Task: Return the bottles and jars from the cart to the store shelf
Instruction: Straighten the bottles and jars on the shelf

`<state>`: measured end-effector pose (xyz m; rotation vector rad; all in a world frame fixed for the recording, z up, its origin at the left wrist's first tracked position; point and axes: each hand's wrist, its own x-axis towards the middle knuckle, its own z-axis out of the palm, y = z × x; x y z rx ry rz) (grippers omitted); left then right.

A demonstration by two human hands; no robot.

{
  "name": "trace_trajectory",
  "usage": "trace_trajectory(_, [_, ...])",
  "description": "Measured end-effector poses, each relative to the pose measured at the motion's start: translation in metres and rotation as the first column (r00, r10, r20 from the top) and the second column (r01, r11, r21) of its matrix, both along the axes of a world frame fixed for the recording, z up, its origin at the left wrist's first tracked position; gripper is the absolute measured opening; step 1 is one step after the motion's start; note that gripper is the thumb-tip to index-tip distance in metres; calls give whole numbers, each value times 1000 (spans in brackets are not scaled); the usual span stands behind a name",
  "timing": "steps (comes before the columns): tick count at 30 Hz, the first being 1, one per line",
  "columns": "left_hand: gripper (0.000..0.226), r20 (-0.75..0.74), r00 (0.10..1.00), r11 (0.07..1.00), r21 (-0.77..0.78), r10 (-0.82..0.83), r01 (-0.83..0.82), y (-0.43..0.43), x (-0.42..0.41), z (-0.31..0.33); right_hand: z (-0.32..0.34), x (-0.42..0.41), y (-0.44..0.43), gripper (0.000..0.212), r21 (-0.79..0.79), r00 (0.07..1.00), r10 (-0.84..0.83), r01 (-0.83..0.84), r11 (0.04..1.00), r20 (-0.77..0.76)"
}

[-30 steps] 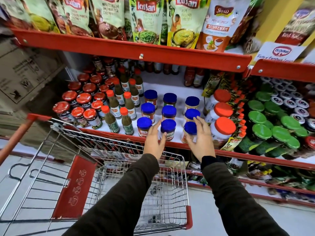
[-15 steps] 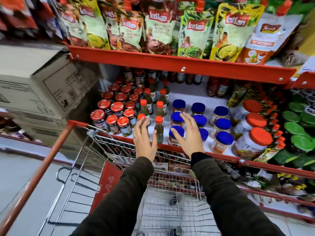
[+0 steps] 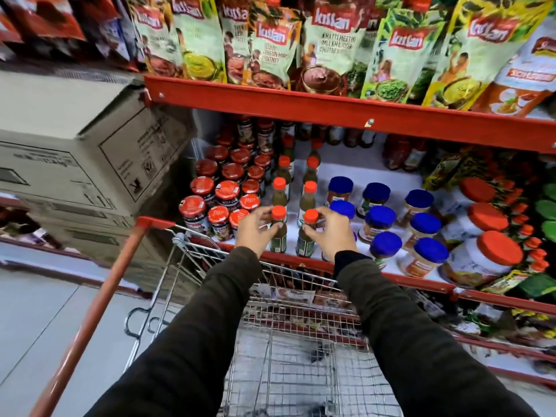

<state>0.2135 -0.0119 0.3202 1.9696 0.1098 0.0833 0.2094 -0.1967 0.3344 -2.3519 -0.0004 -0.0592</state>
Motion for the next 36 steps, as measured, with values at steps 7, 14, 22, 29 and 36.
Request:
trace_trajectory(7, [34, 51, 996, 995, 62, 73, -76, 3, 2, 0, 10, 4, 1, 37, 53, 989, 128, -124, 991, -68])
trace_trajectory(14, [44, 22, 992, 982, 142, -127, 122, 9, 6, 7, 13, -1, 3, 47, 37, 1000, 14, -14, 999, 0])
trace_trajectory(22, [36, -25, 1000, 999, 32, -17, 18, 10, 5, 14, 13, 2, 7, 34, 67, 998, 47, -44, 997, -42])
trace_trajectory(29, [37, -25, 999, 986, 162, 39, -35, 7, 10, 14, 13, 4, 8, 54, 94, 992, 90, -81, 992, -94])
trace_trajectory(36, [41, -34, 996, 977, 194, -87, 91, 18, 8, 3, 7, 3, 8, 34, 92, 998, -9, 15, 996, -65])
